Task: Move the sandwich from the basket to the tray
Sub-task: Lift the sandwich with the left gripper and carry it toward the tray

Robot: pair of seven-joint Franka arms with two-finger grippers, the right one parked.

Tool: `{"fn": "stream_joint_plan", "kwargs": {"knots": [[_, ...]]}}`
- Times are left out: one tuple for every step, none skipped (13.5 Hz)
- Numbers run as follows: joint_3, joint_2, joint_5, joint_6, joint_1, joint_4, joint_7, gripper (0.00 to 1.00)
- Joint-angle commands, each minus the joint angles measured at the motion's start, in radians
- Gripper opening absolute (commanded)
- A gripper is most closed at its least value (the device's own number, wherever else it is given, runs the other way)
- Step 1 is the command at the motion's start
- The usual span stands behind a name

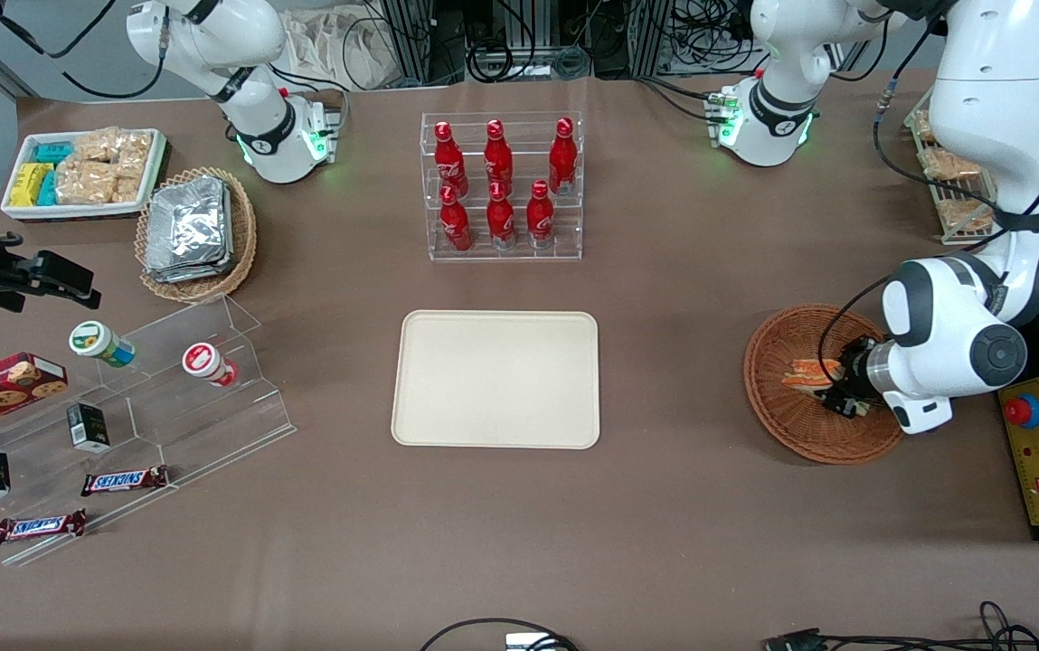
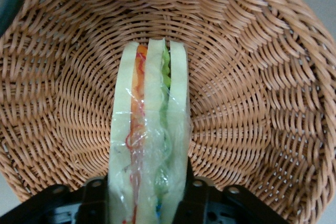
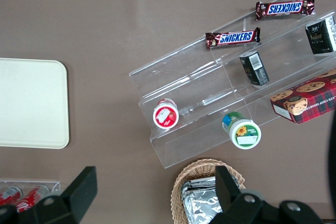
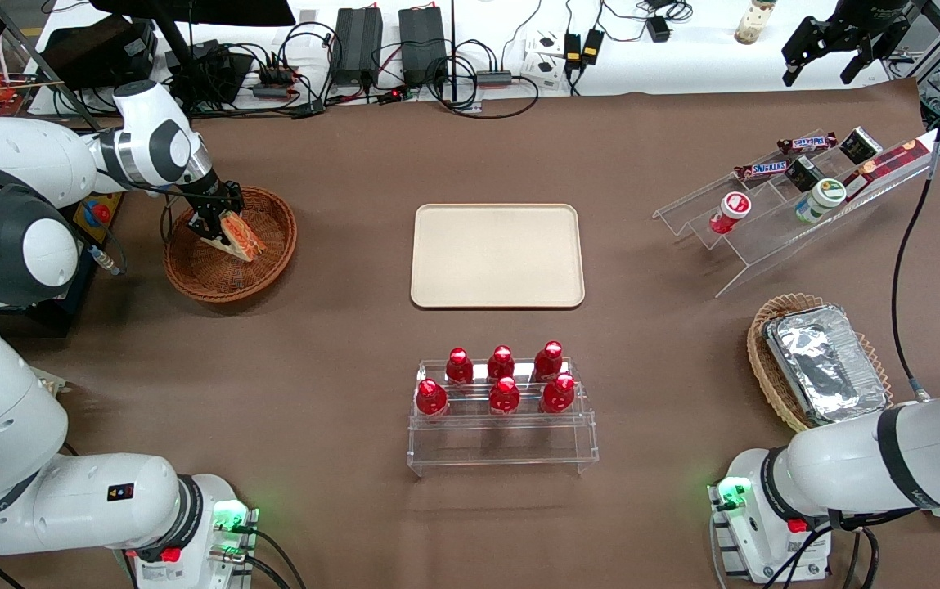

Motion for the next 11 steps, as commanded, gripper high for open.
{"fn": "stream_joint_plan", "kwargs": {"knots": [[0.000, -0.055, 0.003, -0.091, -0.004, 0.029, 0.062, 0.00], [0.000, -0.064, 0.009, -0.143, -0.004, 0.057, 0.093, 0.00], [0.000, -0.069, 0.026, -0.211, -0.004, 0.099, 0.137, 0.00], [-0.002, -0.067, 0.047, -0.293, -0.004, 0.155, 0.183, 0.00], [-0.005, -0.064, 0.060, -0.375, -0.006, 0.225, 0.229, 0.00], [-0.006, -0.058, 0.060, -0.440, -0.009, 0.291, 0.272, 0.00], [-0.008, -0.057, 0.060, -0.489, -0.029, 0.343, 0.314, 0.00], [-0.008, -0.053, 0.060, -0.525, -0.055, 0.395, 0.373, 0.00], [-0.008, -0.052, 0.058, -0.540, -0.096, 0.437, 0.422, 0.00], [-0.008, -0.052, 0.061, -0.545, -0.142, 0.468, 0.444, 0.00], [-0.006, -0.050, 0.070, -0.553, -0.195, 0.477, 0.444, 0.00]]}}
